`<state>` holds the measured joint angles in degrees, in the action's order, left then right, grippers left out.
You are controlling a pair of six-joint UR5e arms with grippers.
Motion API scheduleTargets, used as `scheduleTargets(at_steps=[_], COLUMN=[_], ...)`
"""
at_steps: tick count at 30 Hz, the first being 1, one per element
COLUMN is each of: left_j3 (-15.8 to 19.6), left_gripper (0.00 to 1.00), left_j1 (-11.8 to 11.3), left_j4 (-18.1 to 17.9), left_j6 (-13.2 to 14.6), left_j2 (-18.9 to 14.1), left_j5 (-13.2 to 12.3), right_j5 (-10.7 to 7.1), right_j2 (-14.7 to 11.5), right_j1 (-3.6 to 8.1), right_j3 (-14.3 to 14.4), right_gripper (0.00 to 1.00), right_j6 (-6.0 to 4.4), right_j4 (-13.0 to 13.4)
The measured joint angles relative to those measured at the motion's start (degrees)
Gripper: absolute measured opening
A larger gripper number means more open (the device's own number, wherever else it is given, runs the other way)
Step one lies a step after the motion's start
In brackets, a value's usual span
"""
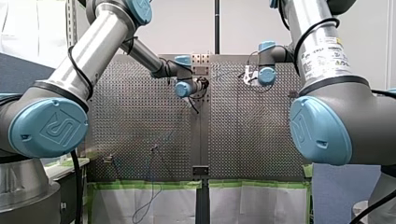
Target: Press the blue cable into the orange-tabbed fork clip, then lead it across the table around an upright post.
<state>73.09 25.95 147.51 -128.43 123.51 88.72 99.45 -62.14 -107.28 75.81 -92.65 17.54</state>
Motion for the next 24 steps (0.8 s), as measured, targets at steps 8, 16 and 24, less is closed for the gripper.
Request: scheduleTargets(at_steps=[8,16,24], left_j3=[0.0,0.0,0.0], left_gripper=[0.2,0.46,0.49], left_j1=[0.7,0.87,0.93], left_j4=[1.95,3.86,5.7], left_j6=[2.42,4.49,6.38], left_j2=[0.01,0.02,0.02], left_j5=[0.0,0.7,2.44], right_j5=[0.24,0.51,0.57], right_j2=[2.04,4.11,5.8], right_j1=[0.0,0.0,0.02], right_j3=[0.86,1.69,2.31], right_gripper=[0.0,0.0,0.0], right_j6=[0.05,0.14,0.08], right_j4=[0.14,0.49,1.07])
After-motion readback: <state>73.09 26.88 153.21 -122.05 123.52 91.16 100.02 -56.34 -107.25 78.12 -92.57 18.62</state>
